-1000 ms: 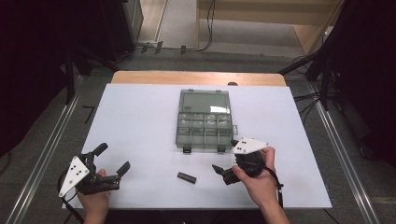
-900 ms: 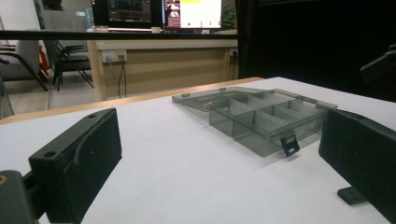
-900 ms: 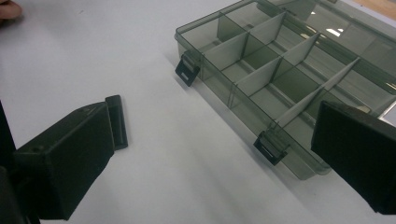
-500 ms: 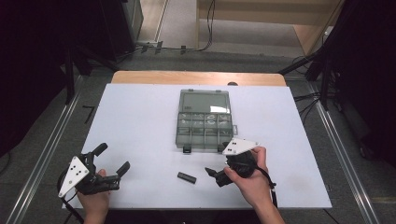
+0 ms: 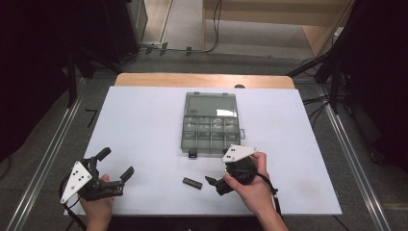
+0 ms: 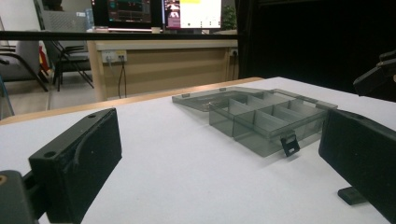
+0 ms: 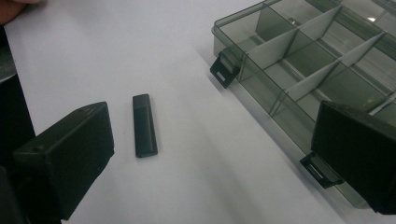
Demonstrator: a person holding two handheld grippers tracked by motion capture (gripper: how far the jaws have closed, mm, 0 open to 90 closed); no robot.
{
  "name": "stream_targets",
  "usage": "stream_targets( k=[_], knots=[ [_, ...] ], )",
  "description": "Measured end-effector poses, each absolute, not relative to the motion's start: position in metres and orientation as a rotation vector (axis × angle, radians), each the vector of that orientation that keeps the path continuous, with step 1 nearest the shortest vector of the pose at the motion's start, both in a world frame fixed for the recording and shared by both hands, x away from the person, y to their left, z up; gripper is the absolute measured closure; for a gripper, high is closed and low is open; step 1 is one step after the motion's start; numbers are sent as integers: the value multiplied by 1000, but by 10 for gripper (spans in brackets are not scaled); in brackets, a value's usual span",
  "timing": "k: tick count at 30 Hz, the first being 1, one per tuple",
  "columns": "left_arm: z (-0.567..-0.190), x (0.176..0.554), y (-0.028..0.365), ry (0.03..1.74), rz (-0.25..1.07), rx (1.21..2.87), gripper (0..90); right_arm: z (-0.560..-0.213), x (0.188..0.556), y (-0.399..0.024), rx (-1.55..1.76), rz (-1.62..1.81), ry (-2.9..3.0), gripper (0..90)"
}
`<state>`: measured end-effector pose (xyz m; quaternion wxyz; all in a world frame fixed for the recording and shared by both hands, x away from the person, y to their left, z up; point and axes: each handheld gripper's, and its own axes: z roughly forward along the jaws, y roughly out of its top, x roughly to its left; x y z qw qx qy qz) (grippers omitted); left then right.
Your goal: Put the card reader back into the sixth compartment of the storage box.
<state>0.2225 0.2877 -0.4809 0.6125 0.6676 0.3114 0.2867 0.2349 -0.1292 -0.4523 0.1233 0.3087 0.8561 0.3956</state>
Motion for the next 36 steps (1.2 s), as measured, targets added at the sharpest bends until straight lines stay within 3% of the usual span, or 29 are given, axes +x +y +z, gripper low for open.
stream_targets(
  k=[18, 20, 30, 36],
  knots=[
    [-481, 223, 288, 717, 660, 1539, 0, -460, 235, -107, 870, 1146, 2564, 0],
    [-481, 222, 288, 718, 661, 1539, 0, -461, 235, -103, 877, 1134, 2566, 64],
    [-481, 223, 288, 717, 660, 1538, 0, -466, 234, -92, 868, 1126, 2609, 70],
    [-481, 223, 288, 716, 659, 1535, 0, -469, 233, -85, 887, 1087, 2613, 231]
  ],
)
